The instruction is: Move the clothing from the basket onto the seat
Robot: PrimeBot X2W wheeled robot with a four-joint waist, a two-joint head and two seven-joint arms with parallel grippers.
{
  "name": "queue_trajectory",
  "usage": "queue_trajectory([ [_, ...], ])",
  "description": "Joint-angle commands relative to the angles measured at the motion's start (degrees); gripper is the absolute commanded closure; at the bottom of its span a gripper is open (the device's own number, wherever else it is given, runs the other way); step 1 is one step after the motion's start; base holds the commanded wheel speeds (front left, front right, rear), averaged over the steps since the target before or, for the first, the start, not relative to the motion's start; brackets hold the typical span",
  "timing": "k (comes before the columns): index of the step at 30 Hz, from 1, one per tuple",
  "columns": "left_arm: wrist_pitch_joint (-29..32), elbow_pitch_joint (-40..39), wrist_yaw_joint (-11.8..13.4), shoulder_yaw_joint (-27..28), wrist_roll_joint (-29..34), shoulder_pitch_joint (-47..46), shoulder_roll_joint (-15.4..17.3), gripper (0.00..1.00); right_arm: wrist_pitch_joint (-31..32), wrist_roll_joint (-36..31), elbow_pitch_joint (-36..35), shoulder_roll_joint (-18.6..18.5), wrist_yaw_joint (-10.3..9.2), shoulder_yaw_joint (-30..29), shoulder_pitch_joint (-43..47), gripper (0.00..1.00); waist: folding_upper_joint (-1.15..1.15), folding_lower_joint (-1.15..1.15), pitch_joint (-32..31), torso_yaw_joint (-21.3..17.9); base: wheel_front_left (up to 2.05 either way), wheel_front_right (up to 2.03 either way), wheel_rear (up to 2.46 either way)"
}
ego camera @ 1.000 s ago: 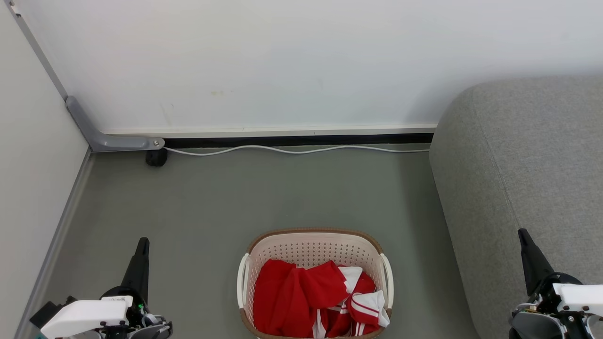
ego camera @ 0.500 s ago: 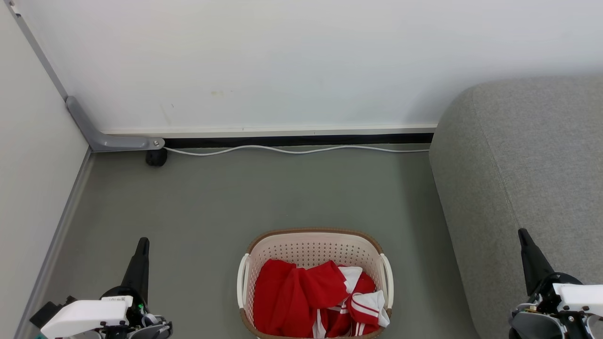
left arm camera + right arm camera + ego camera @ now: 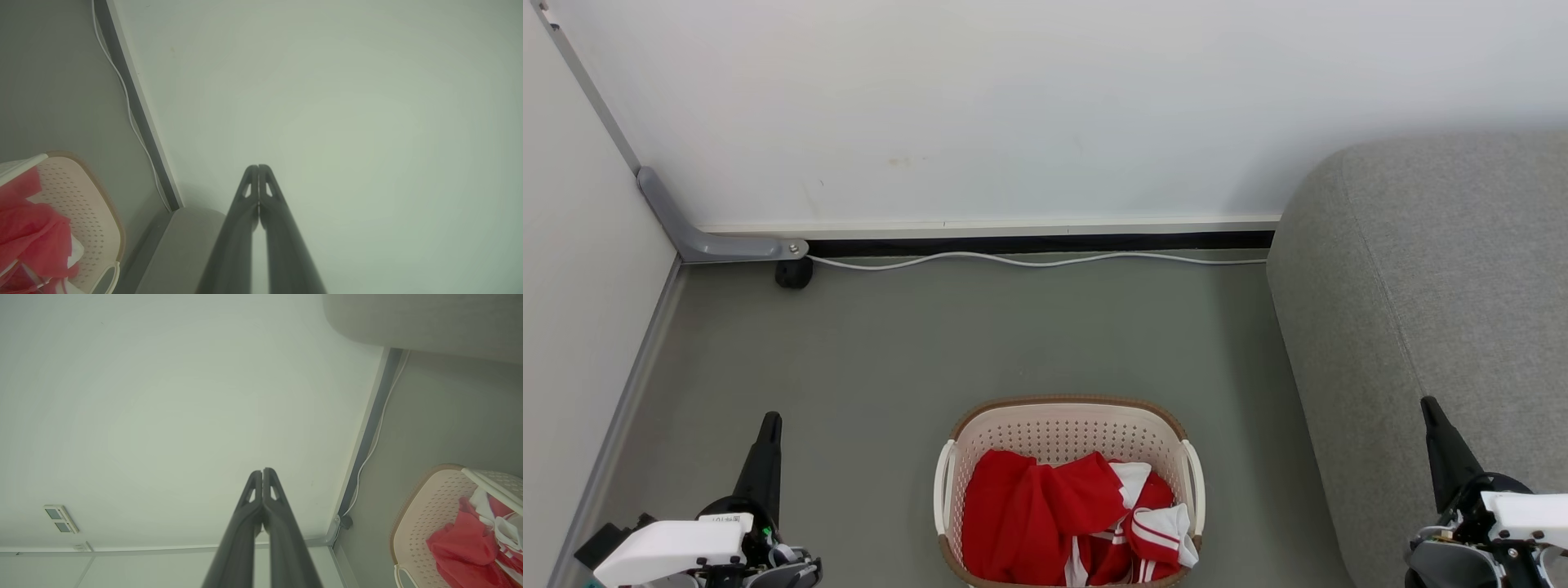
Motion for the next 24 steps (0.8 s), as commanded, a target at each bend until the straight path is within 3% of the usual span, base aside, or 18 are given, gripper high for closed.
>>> queue_trajectory([
  [1,0.17,-1.65,-0.48,1.84,-0.23,-3.31,1.0,1.0,0.43,0.66,-1.77,-0.59,0.25,0.98,-1.43,1.0,0.0,0.0,0.0,0.0,0.0,0.0,0.0],
  [24,0.17,-1.65,-0.48,1.84,-0.23,-3.31,1.0,1.0,0.43,0.66,-1.77,-0.59,0.25,0.98,-1.43,1.0,0.0,0.0,0.0,0.0,0.0,0.0,0.0],
])
